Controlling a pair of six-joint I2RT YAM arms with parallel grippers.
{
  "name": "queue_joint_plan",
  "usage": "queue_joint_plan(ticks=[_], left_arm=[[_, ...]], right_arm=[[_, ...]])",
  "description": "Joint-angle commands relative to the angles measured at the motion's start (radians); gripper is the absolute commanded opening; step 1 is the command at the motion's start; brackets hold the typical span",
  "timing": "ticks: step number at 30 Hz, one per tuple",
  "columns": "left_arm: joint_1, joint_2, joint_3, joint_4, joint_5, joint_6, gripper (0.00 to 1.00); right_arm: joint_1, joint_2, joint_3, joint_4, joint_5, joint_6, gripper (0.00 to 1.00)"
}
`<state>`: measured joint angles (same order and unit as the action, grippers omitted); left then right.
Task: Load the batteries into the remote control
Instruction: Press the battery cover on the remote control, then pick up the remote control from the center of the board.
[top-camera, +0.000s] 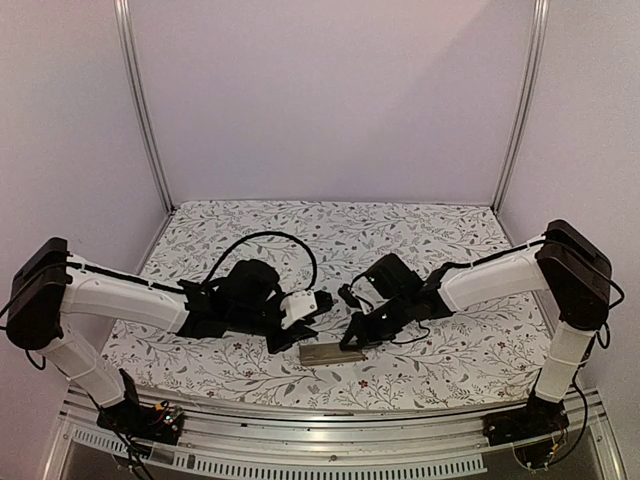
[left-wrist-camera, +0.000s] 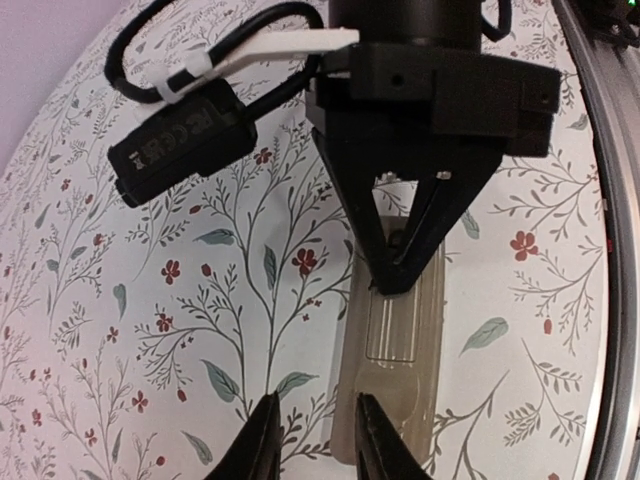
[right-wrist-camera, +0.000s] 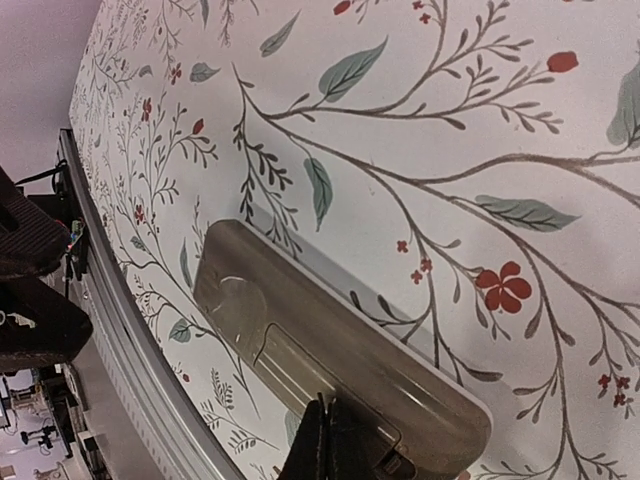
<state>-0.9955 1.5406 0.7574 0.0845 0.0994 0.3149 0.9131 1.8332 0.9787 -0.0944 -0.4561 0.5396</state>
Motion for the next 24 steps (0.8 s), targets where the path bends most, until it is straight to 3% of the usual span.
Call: queue_joint_plan(ticks=[1,3,4,6,7,10,13,19,24], left_arm=[[0.014,0.004,-0.001,-0.011,-0.001,0.013,0.26],[0.016,-0.006,-0.001,-0.012,-0.009,0.013,0.26],[0.017,-0.013,-0.002,-0.012,-0.014,0.013,0.27],[0.024,-0.034,-0.008,-0.009,-0.036,0.009,0.35],[0.028,-0.046,-0.012,-0.007,-0.049,0.007,0.42],[0.043,-0.086,-0.024,0.009,-0.093,-0.010,0.67],[0.070,-0.137,-0.029,0.027,-0.150,-0.041,0.80],[0.190,-0.336,-0.072,0.054,-0.236,-0.162,0.87],[0.237,-0.470,-0.147,0.118,-0.273,-0.178,0.92]], right_arm=[[-0.004,-0.050,0.056,-0.065,-0.028,-0.054,0.00],[-0.002,-0.095,0.053,-0.024,-0.052,-0.107,0.11],[-0.002,-0.115,0.044,-0.009,-0.041,-0.126,0.24],[-0.001,-0.164,0.027,0.001,0.011,-0.184,0.63],[-0.002,-0.183,0.019,0.009,0.012,-0.231,0.77],[-0.002,-0.228,-0.051,0.082,0.024,-0.415,0.98],[-0.001,-0.234,-0.076,0.162,-0.019,-0.607,0.99],[0.045,-0.078,0.095,-0.006,0.040,-0.884,0.99],[0.103,0.033,0.185,-0.053,0.054,-0.985,0.99]])
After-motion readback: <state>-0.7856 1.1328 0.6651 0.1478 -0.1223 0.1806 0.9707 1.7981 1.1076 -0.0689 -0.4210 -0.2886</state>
